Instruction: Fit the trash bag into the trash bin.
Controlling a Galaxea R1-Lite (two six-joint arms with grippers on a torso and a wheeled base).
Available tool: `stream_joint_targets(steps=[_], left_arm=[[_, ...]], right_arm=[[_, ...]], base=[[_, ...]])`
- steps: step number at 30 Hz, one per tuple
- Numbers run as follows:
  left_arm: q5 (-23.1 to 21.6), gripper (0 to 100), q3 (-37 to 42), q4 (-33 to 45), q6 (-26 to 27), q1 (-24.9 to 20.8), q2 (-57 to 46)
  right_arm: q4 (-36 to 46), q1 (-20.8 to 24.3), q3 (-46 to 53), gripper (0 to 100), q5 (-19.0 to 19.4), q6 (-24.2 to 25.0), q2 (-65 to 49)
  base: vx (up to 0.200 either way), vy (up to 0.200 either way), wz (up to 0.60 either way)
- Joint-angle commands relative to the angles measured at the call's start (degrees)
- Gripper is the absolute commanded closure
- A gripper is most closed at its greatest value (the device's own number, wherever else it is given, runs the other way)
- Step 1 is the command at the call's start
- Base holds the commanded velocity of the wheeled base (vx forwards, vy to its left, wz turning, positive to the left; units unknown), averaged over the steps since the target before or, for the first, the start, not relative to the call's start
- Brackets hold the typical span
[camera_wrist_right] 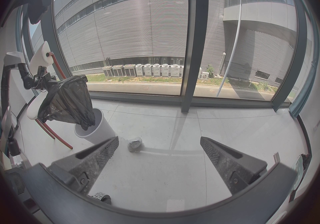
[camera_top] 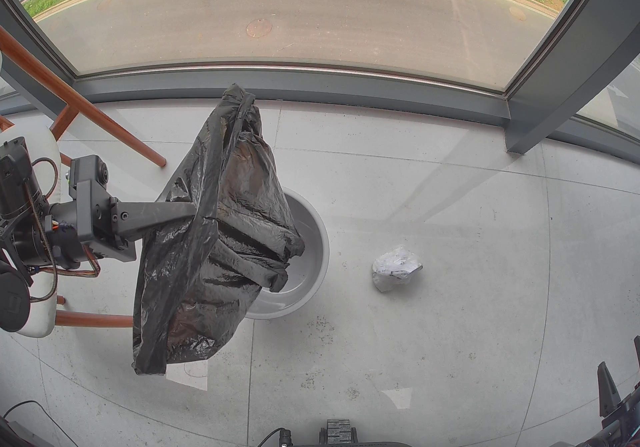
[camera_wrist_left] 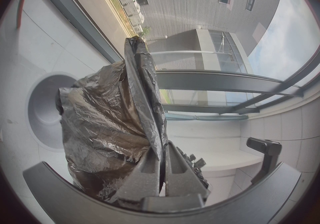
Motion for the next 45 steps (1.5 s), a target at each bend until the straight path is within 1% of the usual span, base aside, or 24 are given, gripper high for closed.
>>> stream_joint_targets(steps=[1,6,8,9,11,12,14,15,17,20,22,24,25,26,29,30,31,32,34,36,38,41,44,45], left_arm=[[4.3,100,-0.1,0.2,3.2,-1.1,0.5],[9.6,100,0.7,0.5,6.7,-1.4,0.5],[12.2,100,1.3,0.5,9.4,-1.5,0.8],[12.7,100,1.4,0.5,10.2,-1.5,1.0],[15.3,100,2.8,0.5,15.7,-3.3,3.3],[17.0,100,3.0,0.5,18.4,-5.0,4.2],[23.8,100,3.1,0.5,21.8,-8.1,5.3],[27.5,100,2.7,0.6,22.0,-10.1,5.8],[32.2,100,1.9,0.7,21.8,-13.5,6.2],[33.2,100,1.1,0.8,21.9,-15.8,6.3],[33.6,100,0.4,1.3,23.0,-16.3,6.4],[33.8,100,-0.8,4.0,27.8,-16.3,6.4],[34.0,100,-1.5,6.7,30.3,-16.3,6.1],[34.3,100,-2.2,10.1,32.1,-16.3,5.7],[36.3,100,-6.7,27.0,39.3,-17.1,2.3],[37.0,100,-8.0,30.7,40.9,-17.2,1.7],[39.9,100,-10.9,39.7,44.5,-17.2,1.2],[42.2,100,-12.4,43.1,46.1,-17.2,1.2],[45.9,100,-14.1,44.3,47.6,-17.4,1.6],[46.6,100,-15.4,44.4,49.3,-17.7,3.0],[47.6,100,-16.6,44.7,52.8,-17.8,3.5],[48.5,100,-17.4,44.8,60.4,-17.8,3.7],[48.7,100,-17.4,45.0,69.3,-17.8,5.0],[48.7,100,-17.0,45.3,71.1,-17.8,4.9]], right_arm=[[0.0,0.0,1.0,0,0.0,0.0,-0.4],[0.0,0.0,1.0,0,0.0,0.0,-0.4],[0.0,0.0,1.0,0,0.0,0.0,-0.4],[0.0,0.0,1.0,0,0.0,0.0,-0.4],[0.0,0.0,1.0,0,0.0,0.1,-0.4],[0.0,0.0,1.0,0,0.0,0.1,-0.4],[0.0,0.0,1.0,0,0.0,0.1,-0.4],[0.0,0.0,1.0,0,0.0,0.1,-0.4],[0.0,0.0,1.0,0,0.0,0.1,-0.4],[0.0,0.0,1.0,0,0.0,0.1,-0.4],[0.0,0.0,1.0,0,-0.1,0.1,-0.4],[0.0,-0.1,1.0,0,-0.1,0.1,-0.4],[0.0,-0.1,1.0,0,-0.2,0.2,-0.4],[0.0,-0.1,1.0,0,-0.2,0.1,-0.3],[0.1,-0.1,1.0,0,-0.1,-0.2,-0.3],[0.1,-0.1,1.0,0,-0.1,-0.2,-0.3],[0.1,-0.1,1.0,0,-0.1,-0.2,-0.3],[0.1,-0.1,1.0,0,-0.1,-0.2,-0.3],[0.1,-0.2,1.0,0,-0.1,-0.2,-0.3],[0.2,-0.2,1.0,0,0.0,-0.2,-0.3],[0.2,-0.2,1.0,0,0.0,-0.3,-0.3],[0.2,-0.2,1.0,0,0.0,-0.3,-0.3],[0.1,-0.2,1.0,0,-0.2,-0.3,-0.3],[0.1,-0.2,1.0,0,-0.3,-0.2,-0.3]], base=[[0.0,0.0,0.0],[0.0,0.0,0.0],[0.0,0.0,0.0],[0.0,0.0,0.0],[0.0,0.0,0.0],[0.0,0.0,0.0],[0.0,0.0,0.0],[0.0,0.0,0.0],[0.0,0.0,0.0],[0.0,0.0,0.0],[0.0,0.0,0.0],[0.0,0.0,0.0],[0.0,0.0,0.0],[0.0,0.0,0.0],[0.0,0.0,0.0],[0.0,0.0,0.0],[0.0,0.0,0.0],[0.0,0.0,0.0],[0.0,0.0,0.0],[0.0,0.0,0.0],[0.0,0.0,0.0],[0.0,0.0,0.0],[0.0,0.0,0.0],[0.0,0.0,0.0]])
